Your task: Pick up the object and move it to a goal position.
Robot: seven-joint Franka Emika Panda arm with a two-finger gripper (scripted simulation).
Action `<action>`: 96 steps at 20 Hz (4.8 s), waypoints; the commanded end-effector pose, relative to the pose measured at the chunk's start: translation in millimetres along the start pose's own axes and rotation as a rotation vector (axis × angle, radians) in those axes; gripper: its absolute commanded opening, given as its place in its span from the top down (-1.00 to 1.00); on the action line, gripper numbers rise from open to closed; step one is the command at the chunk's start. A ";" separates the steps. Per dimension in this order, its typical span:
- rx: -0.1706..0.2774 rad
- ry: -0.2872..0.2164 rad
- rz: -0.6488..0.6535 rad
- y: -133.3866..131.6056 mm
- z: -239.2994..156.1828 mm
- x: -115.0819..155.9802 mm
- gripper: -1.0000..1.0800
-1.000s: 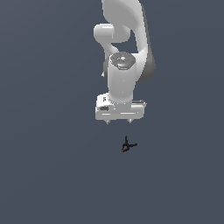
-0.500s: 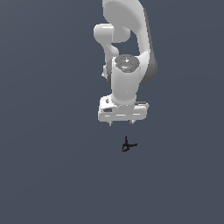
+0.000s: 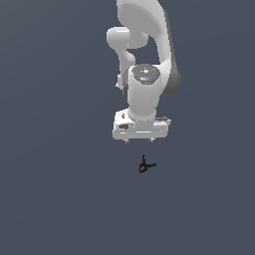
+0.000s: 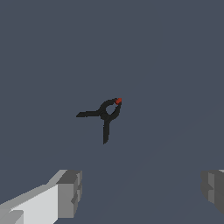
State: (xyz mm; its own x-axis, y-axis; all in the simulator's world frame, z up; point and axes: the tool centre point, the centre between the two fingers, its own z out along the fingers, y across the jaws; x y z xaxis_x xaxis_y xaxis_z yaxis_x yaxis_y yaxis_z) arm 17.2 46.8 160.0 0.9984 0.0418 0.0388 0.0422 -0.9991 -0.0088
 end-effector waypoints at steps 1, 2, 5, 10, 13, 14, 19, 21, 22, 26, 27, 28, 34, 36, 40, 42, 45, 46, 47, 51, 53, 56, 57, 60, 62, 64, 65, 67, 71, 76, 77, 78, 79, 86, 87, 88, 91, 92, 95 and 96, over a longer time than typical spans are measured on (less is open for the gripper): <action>0.001 -0.002 0.023 -1.0 2.8 1.5 -0.92; 0.001 -0.002 0.035 -1.5 4.2 2.4 -0.92; 0.001 -0.005 0.080 -3.1 9.3 5.4 -0.92; 0.002 -0.010 0.180 -7.0 21.1 12.0 -0.92; 0.001 -0.015 0.255 -10.0 30.2 16.7 -0.92; 0.001 -0.016 0.281 -11.0 33.4 18.3 -0.92; -0.003 -0.022 0.412 -16.4 49.7 25.8 -0.92; -0.005 -0.025 0.464 -18.5 56.3 28.6 -0.92; -0.006 -0.026 0.490 -19.6 59.7 30.0 -0.92; -0.011 -0.029 0.589 -24.0 72.7 34.9 -0.92; -0.012 -0.030 0.611 -24.9 75.6 35.9 -0.92; -0.013 -0.030 0.631 -25.9 78.3 36.9 -0.92; -0.020 -0.033 0.726 -30.2 91.1 41.1 -0.92; -0.021 -0.033 0.747 -31.2 93.9 41.9 -0.92; -0.023 -0.033 0.773 -32.4 97.5 43.0 -0.92; -0.023 -0.033 0.778 -32.7 98.2 43.2 -0.92; -0.023 -0.034 0.775 -32.6 98.4 42.9 -0.92; -0.023 -0.034 0.775 -32.7 99.5 42.8 -0.92; -0.023 -0.034 0.775 -32.8 101.4 42.7 -0.92; -0.023 -0.034 0.776 -32.6 116.2 41.8 -0.92; -0.023 -0.034 0.778 -32.1 127.7 41.0 -0.92; -0.023 -0.034 0.779 -32.2 141.5 40.0 -0.92; -0.023 -0.033 0.779 -31.9 144.5 40.0 -0.92; -0.023 -0.033 0.779 -32.1 148.7 40.6 -0.92; -0.023 -0.033 0.779 -32.1 148.4 41.2 -0.92; -0.023 -0.033 0.779 -32.1 148.4 41.2 1.00; -0.023 -0.033 0.779 -32.1 148.4 41.2 1.00; -0.023 -0.033 0.779 -32.1 148.4 41.2 1.00; -0.023 -0.033 0.779 -32.1 148.4 41.2 1.00; -0.023 -0.033 0.779 -33.3 145.2 41.6 1.00; -0.023 -0.033 0.779 -34.2 142.7 41.9 1.00; -0.023 -0.033 0.779 -35.4 139.5 42.3 1.00; -0.023 -0.033 0.779 -36.9 135.6 42.7 1.00; -0.024 -0.033 0.780 -54.5 88.5 48.5 1.00; -0.024 -0.033 0.780 -58.0 79.3 49.7 1.00; -0.024 -0.033 0.780 -61.7 69.6 50.9 1.00; -0.024 -0.033 0.780 -73.5 38.4 55.0 1.00; -0.024 -0.033 0.780 -77.3 27.7 56.4 1.00; -0.024 -0.033 0.780 -89.4 -4.6 60.8 1.00; -0.025 -0.033 0.780 -93.3 -15.3 62.3 1.00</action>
State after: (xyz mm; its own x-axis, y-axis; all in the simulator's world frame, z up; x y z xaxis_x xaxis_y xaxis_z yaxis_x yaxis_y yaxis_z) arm 74.0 136.6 161.7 0.7398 -0.6729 0.0007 -0.6729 -0.7398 0.0002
